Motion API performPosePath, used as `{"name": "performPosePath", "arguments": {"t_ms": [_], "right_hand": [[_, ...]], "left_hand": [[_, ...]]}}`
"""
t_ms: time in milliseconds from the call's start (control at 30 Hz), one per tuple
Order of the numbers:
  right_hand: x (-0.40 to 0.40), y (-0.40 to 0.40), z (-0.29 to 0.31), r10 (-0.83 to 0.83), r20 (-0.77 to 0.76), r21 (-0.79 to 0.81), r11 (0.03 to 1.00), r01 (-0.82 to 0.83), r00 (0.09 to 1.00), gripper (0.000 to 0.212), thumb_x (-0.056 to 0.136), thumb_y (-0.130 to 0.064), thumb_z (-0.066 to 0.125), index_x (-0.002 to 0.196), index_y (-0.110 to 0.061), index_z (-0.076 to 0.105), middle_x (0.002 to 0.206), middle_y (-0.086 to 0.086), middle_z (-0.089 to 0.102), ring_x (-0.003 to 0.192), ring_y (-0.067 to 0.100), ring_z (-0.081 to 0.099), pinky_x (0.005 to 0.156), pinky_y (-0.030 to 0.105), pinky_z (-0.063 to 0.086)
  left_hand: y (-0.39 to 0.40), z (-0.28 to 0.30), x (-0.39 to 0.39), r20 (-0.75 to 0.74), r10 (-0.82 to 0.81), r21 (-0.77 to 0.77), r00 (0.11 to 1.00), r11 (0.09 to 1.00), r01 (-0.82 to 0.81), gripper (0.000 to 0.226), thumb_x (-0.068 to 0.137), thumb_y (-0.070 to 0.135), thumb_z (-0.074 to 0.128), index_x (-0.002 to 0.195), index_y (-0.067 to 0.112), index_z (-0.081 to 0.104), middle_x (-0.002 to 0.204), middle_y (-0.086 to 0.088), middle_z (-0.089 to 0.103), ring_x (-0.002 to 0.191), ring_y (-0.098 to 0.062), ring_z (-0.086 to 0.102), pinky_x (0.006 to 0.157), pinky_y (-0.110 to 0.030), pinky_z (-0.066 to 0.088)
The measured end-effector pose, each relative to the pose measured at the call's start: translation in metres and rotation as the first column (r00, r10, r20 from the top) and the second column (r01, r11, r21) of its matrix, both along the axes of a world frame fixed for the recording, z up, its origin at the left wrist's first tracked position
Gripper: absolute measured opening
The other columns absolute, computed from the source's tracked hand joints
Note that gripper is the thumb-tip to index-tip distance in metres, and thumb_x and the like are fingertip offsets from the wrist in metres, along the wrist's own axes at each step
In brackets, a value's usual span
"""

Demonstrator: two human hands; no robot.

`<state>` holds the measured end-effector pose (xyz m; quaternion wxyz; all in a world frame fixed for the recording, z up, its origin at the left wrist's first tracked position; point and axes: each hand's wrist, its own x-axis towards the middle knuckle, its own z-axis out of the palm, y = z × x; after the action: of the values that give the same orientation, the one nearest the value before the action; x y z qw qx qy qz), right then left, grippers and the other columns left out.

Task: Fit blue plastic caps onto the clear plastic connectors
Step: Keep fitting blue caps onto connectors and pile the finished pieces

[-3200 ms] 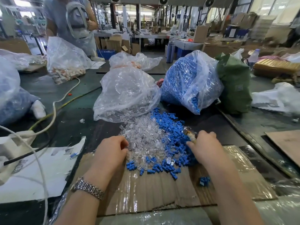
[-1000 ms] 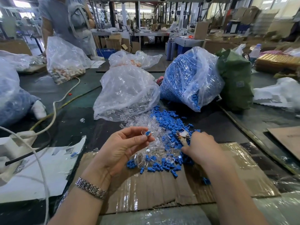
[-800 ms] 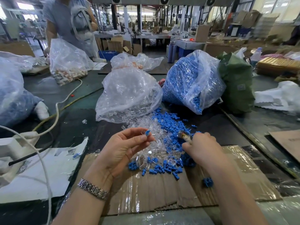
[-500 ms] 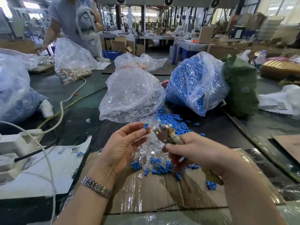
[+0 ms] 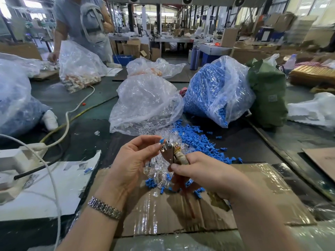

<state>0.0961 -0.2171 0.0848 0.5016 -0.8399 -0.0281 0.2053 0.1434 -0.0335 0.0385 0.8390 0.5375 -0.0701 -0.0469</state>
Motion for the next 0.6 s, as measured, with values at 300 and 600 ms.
{"name": "performPosePath", "arguments": {"t_ms": [300, 600], "right_hand": [[0.0004, 0.0005, -0.0007, -0.003, -0.006, 0.033, 0.999, 0.003, 1.000, 0.036, 0.104, -0.024, 0.055, 0.107, 0.012, 0.059, 0.101, 0.024, 0.073, 0.103, 0.044, 0.068, 0.094, 0.059, 0.051], [0.0007, 0.0034, -0.0021, -0.003, -0.011, 0.055, 0.998, 0.004, 1.000, 0.037, 0.103, -0.030, 0.055, 0.096, 0.006, 0.059, 0.086, 0.015, 0.071, 0.094, 0.046, 0.071, 0.091, 0.059, 0.053]], "left_hand": [[0.0015, 0.0020, -0.0037, -0.006, -0.010, 0.046, 1.000, 0.999, 0.010, 0.040, 0.059, 0.023, 0.088, 0.096, 0.014, 0.080, 0.104, -0.011, 0.076, 0.097, -0.020, 0.070, 0.092, -0.036, 0.051], [-0.0020, -0.0004, -0.0024, 0.128, 0.038, 0.215, 0.991, 0.975, -0.065, 0.019, 0.073, 0.016, 0.080, 0.092, 0.015, 0.079, 0.099, -0.011, 0.078, 0.096, -0.020, 0.074, 0.079, -0.021, 0.056]]}}
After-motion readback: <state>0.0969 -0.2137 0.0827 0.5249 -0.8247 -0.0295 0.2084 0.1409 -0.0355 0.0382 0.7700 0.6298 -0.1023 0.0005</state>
